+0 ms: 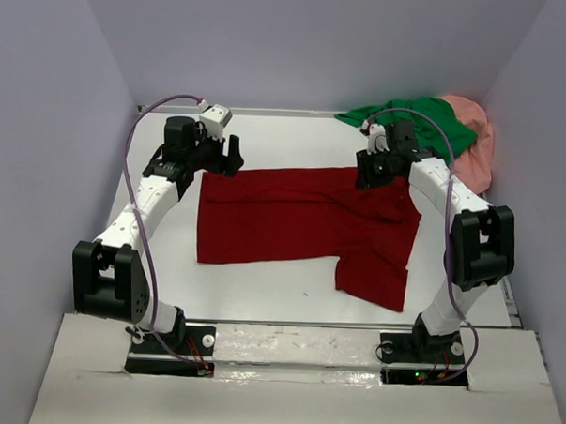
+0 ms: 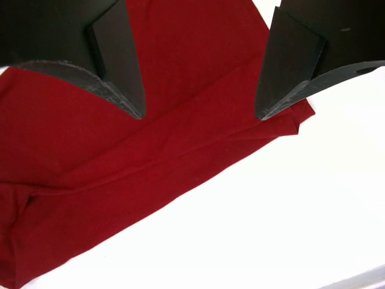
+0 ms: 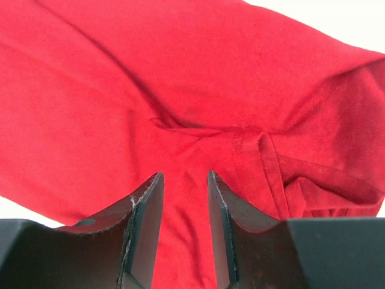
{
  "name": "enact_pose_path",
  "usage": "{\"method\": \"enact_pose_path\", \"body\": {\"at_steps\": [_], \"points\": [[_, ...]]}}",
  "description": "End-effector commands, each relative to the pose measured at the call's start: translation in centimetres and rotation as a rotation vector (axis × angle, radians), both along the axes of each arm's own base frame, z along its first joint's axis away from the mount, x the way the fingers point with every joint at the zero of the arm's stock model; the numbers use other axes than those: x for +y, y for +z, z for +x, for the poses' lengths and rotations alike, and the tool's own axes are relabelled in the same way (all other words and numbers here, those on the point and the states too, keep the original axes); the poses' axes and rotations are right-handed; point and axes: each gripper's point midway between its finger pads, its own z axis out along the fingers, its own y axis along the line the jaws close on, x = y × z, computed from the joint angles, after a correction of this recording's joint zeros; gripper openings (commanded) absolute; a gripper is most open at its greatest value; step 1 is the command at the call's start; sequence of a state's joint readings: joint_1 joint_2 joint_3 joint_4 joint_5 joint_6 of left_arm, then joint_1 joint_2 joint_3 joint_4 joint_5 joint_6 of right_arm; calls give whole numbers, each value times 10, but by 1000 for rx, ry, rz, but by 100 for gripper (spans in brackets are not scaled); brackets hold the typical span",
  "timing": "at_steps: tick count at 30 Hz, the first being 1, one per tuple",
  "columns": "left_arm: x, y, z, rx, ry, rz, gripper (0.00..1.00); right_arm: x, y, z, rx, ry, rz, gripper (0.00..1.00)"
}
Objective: Fold and stack the t-shirts
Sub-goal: Fold the tshirt
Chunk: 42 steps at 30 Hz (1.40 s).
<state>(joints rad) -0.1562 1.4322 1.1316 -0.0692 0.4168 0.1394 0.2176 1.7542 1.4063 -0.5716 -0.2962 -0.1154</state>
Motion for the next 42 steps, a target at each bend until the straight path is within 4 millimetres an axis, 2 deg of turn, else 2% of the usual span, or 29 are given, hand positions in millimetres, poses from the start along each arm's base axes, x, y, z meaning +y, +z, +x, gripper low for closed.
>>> {"method": "enact_pose_path", "body": {"at_steps": [1, 2, 5, 17, 29, 36, 39, 41, 42], "points": [[-1, -6, 15, 4, 31, -17, 82, -12, -20, 19, 25, -79, -75, 40], [-2, -12, 16, 18, 28, -17, 82, -16, -29, 19, 43, -87, -99, 40], [-3, -27, 12, 49, 22, -21, 83, -25, -34, 24, 23, -94, -154, 39], [-1, -23, 14, 3, 37, -25, 83, -40, -39, 42, -52, -143, -233, 38], [-7, -20, 12, 14, 9, -40, 83, -29, -55, 40, 4, -134, -180, 41], [-8, -28, 12, 42, 2, -36, 83, -19, -70, 31, 101, -112, -140, 43], [-8, -24, 12, 33, 0, -38, 83, -17, -70, 29, 106, -105, -131, 36], [-8, -23, 11, 33, -3, -39, 83, -16, -71, 28, 112, -100, -126, 20], [-9, -25, 11, 36, -4, -40, 83, -16, -73, 27, 118, -102, -128, 7]]}}
